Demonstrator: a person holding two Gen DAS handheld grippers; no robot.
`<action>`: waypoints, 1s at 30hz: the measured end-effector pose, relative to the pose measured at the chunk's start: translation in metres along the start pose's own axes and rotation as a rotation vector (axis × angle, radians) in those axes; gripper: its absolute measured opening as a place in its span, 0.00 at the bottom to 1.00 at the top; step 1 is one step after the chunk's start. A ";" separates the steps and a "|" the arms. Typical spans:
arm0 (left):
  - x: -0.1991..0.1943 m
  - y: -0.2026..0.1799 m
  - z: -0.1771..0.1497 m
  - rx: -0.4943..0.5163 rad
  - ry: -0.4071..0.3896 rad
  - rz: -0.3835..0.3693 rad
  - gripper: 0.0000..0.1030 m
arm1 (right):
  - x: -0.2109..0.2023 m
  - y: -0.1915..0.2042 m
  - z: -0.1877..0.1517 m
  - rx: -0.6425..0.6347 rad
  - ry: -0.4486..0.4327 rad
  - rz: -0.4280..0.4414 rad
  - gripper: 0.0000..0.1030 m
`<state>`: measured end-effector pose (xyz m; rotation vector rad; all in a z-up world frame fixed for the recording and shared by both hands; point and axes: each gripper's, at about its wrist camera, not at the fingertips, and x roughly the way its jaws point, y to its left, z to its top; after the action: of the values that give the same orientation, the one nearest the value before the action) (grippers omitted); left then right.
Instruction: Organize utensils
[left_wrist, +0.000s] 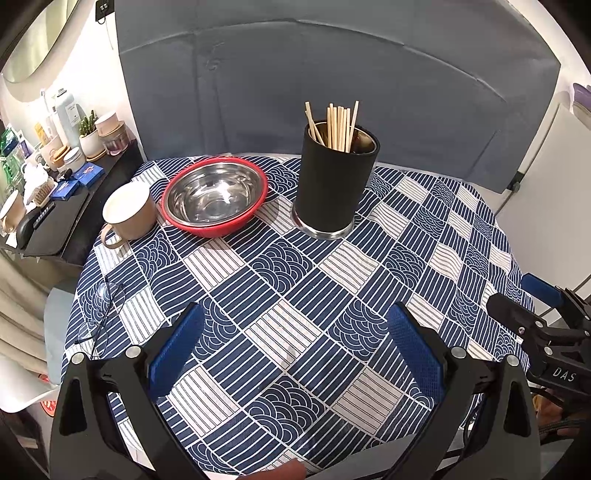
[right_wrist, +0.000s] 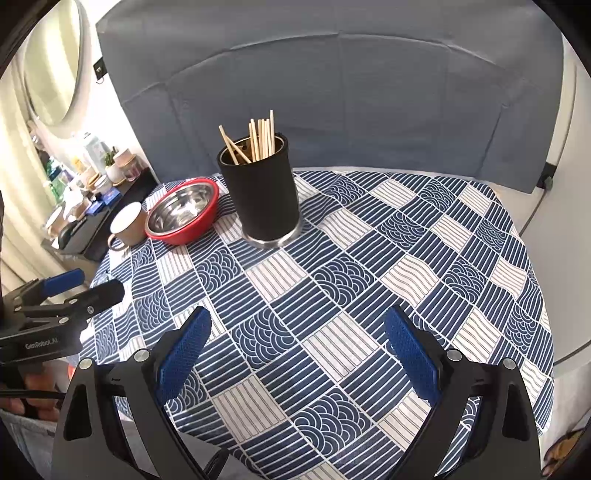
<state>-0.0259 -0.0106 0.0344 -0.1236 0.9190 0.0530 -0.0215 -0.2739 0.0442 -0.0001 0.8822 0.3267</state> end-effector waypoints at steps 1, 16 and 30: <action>0.000 0.000 0.000 0.001 0.002 -0.001 0.94 | 0.000 0.000 0.000 0.000 0.001 0.000 0.88; 0.003 0.002 0.000 -0.002 0.013 0.003 0.94 | 0.001 0.001 0.001 -0.001 0.001 0.001 0.88; 0.003 0.002 -0.001 -0.001 0.017 0.000 0.94 | 0.001 0.001 0.002 0.001 -0.001 0.007 0.88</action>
<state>-0.0247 -0.0088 0.0315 -0.1250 0.9363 0.0518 -0.0194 -0.2719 0.0451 0.0038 0.8818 0.3324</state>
